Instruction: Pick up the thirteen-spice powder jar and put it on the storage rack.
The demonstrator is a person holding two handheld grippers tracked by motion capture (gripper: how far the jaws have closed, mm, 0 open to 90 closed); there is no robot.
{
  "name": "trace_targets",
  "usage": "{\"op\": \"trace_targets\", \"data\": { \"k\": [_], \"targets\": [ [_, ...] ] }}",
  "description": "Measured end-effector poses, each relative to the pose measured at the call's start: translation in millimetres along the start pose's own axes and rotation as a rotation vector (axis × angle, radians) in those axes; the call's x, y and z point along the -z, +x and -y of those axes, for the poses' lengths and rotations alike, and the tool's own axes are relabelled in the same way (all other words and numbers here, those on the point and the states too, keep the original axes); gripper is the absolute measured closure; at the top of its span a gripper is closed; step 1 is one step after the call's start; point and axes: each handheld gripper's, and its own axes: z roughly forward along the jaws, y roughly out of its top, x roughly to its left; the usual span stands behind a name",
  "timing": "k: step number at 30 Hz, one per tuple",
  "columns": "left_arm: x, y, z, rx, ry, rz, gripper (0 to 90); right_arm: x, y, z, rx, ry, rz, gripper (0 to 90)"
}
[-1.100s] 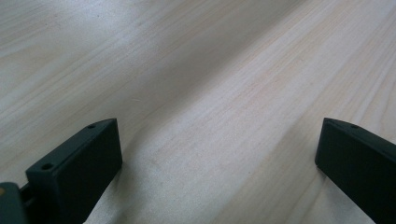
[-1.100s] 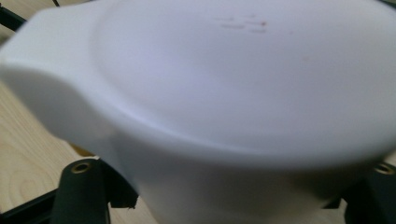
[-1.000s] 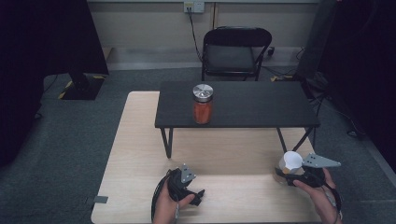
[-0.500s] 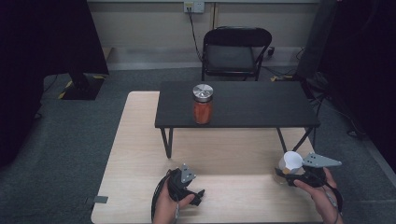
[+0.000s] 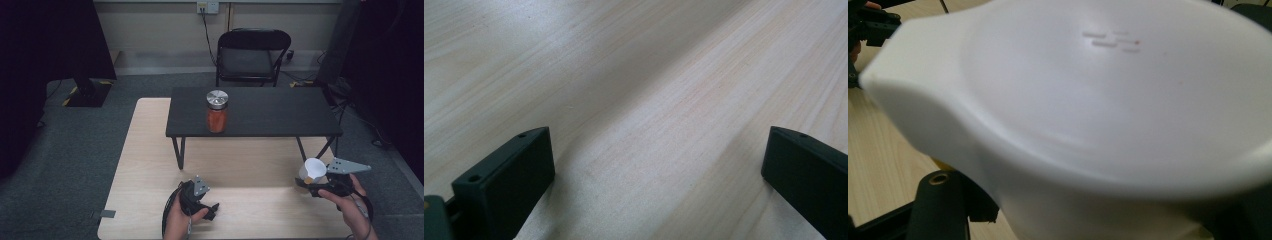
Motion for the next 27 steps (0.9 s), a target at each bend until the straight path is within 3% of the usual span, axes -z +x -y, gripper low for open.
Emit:
{"op": "trace_targets", "data": {
  "k": [7,27],
  "targets": [
    [0.0,0.0,0.0,0.0,0.0,0.0,0.0,7.4,1.0,-20.5,0.03,0.006,-0.02,30.5],
    [0.0,0.0,0.0,0.0,0.0,0.0,0.0,24.9,-3.9,-66.7,0.043,0.008,-0.074,30.5]
  ]
}}
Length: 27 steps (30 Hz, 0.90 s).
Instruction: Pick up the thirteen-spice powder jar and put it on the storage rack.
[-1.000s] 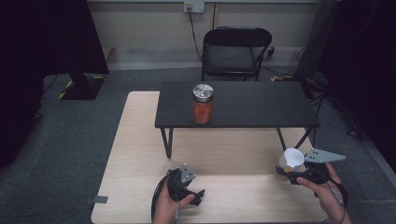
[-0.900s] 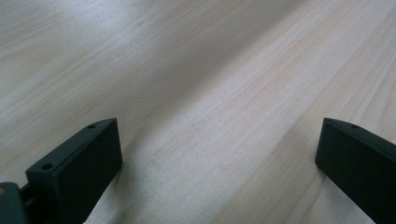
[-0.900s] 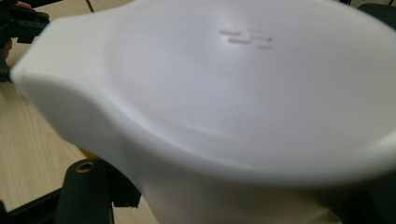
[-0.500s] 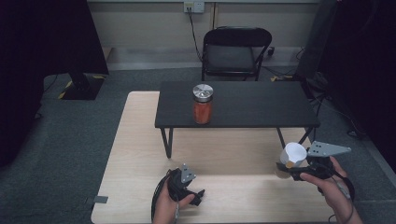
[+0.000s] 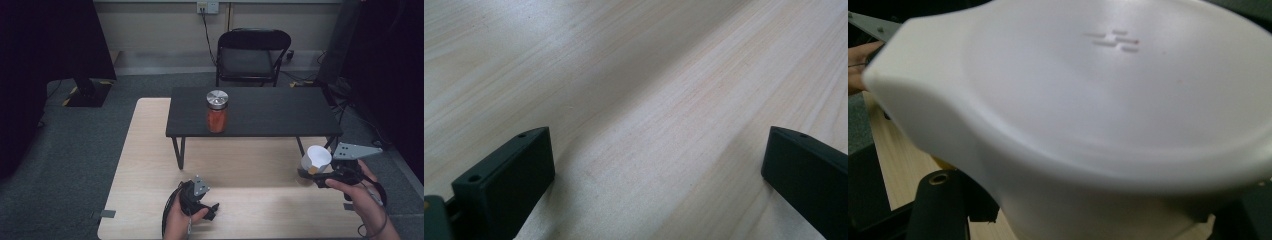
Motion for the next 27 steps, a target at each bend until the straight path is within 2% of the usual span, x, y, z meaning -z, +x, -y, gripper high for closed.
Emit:
{"op": "trace_targets", "data": {
  "k": [14,27],
  "targets": [
    [0.0,0.0,0.0,0.0,0.0,0.0,0.0,13.5,-5.7,-27.0,-0.006,-0.016,-0.024,30.5],
    [0.0,0.0,0.1,0.0,0.0,0.0,0.0,19.7,-6.5,-53.3,-0.01,-0.036,-0.023,30.4]
  ]
}}
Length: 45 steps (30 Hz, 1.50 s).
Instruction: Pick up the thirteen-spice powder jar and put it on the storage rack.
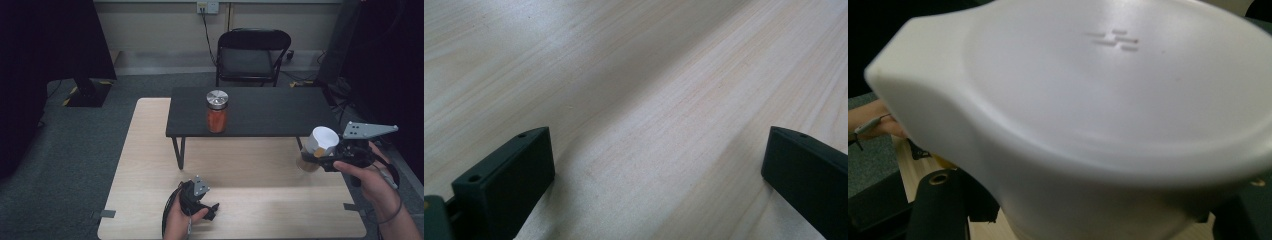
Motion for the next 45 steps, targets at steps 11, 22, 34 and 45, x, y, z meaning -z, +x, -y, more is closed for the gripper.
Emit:
{"op": "trace_targets", "data": {
  "k": [11,22,34,45],
  "targets": [
    [0.0,0.0,0.0,0.0,0.0,0.0,0.0,0.8,-0.6,-25.9,0.006,-0.006,0.019,30.5],
    [0.1,0.0,-0.1,0.0,0.001,0.0,0.0,-2.6,0.7,-57.2,0.029,0.003,0.062,30.5],
    [0.0,-0.2,0.2,0.0,-0.001,-0.001,0.0,-23.0,-3.3,-73.3,0.021,0.001,0.095,30.5],
    [0.0,-0.2,0.2,0.0,-0.001,-0.001,0.0,-39.4,-8.5,-86.3,0.023,0.005,0.123,30.4]
  ]
}}
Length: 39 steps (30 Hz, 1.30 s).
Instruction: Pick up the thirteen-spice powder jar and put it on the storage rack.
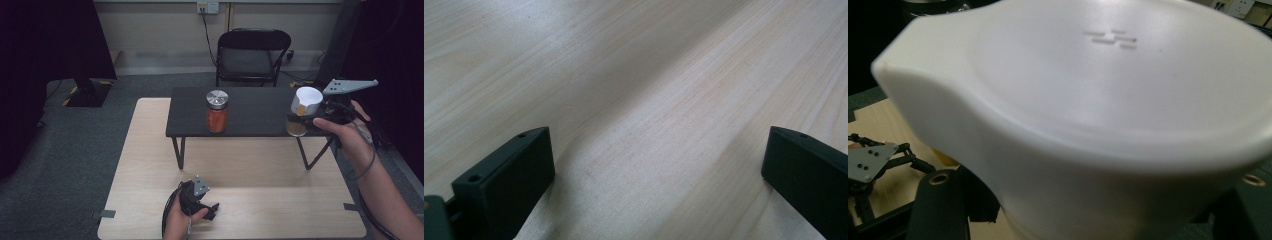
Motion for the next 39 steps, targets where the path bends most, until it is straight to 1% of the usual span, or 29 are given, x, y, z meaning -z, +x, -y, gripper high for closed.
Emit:
{"op": "trace_targets", "data": {
  "k": [5,6,10,16,19,27,30,39],
  "targets": [
    [0.0,0.0,0.0,0.0,0.0,0.0,0.0,-8.7,-1.4,-2.9,-0.004,0.001,0.013,30.4],
    [0.0,0.0,0.0,0.0,0.0,0.0,0.0,-12.5,-3.0,-3.8,-0.012,0.004,0.014,30.4],
    [0.0,0.0,0.1,0.0,0.0,0.0,0.0,-18.7,-3.4,-6.1,-0.011,0.013,0.023,30.4],
    [0.0,0.0,0.0,0.0,0.0,0.0,0.0,-24.0,-5.8,-7.3,-0.022,0.013,0.016,30.4],
    [0.0,0.0,0.0,0.0,0.0,0.0,0.0,-27.5,-5.3,-9.3,-0.023,0.013,0.025,30.4],
    [0.0,0.0,0.0,0.0,0.0,0.0,0.0,-32.0,-6.6,-9.3,-0.03,0.013,0.038,30.4],
    [0.0,0.0,0.0,0.0,0.0,0.0,0.0,-33.5,-8.8,-7.5,-0.046,0.005,0.038,30.4],
    [0.0,0.0,0.0,0.0,0.0,0.0,0.0,-33.9,-7.4,-9.3,-0.033,0.012,0.043,30.4]
  ]
}}
